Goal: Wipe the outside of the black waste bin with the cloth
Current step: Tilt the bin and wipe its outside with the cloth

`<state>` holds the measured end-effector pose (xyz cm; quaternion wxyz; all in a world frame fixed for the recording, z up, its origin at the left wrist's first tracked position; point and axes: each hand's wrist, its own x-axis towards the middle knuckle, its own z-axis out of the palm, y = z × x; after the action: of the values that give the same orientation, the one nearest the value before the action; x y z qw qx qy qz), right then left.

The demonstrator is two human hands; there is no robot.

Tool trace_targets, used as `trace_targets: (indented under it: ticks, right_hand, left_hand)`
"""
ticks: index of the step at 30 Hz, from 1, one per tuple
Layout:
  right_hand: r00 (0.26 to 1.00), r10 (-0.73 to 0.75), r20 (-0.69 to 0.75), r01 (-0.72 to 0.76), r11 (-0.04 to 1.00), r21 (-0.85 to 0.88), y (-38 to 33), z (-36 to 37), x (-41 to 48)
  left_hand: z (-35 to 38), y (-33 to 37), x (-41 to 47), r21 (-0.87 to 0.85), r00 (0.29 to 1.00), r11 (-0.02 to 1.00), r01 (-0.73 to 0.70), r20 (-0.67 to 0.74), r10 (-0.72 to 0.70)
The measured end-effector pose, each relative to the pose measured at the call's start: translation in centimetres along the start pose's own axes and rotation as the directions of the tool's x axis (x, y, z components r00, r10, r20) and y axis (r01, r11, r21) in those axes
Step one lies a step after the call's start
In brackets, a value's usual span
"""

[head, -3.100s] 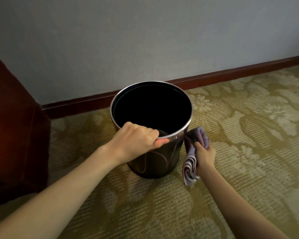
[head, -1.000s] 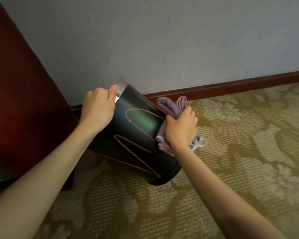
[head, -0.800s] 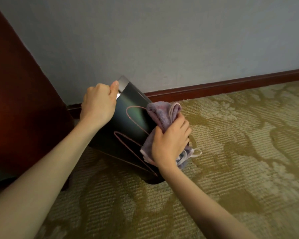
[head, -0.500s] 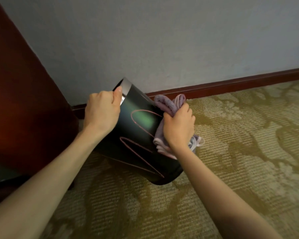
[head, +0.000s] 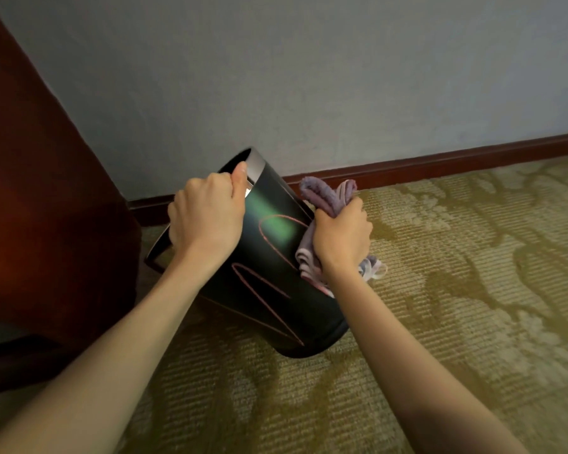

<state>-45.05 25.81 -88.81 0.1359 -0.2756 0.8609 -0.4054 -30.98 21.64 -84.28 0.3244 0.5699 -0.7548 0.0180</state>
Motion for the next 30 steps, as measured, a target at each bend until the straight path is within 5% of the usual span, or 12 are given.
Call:
trace_targets:
  ticks: [12,16,23,30]
  right_hand:
    - [0.973,-0.175,-0.148,0.179,0.984,0.013,-0.8,1.2,-4.9]
    - [0.985,-0.135,-0.106,0.141,0.988,0.054,-1.1,0.8,-2.3]
    - [0.981,0.069,0.184,-0.089,0.991,0.102,-0.7,0.1,3.2]
    - [0.998,0.004,0.056,-0.008,0.998,0.062,-0.4,0.1,0.9]
  left_hand:
    - [0.2,-0.8,1.2,-0.018,1.0,1.0,-0.006,0.01,0.006]
    - [-0.1,-0.4,0.5,-0.022,1.0,1.0,-0.02,0.012,0.02]
    - [-0.9,0.3,-1.3,-0.031,0.996,0.996,-0.085,-0.006,0.085]
    - [-0.9,0.3,-1.4,-0.013,0.999,0.999,-0.037,-0.028,0.036]
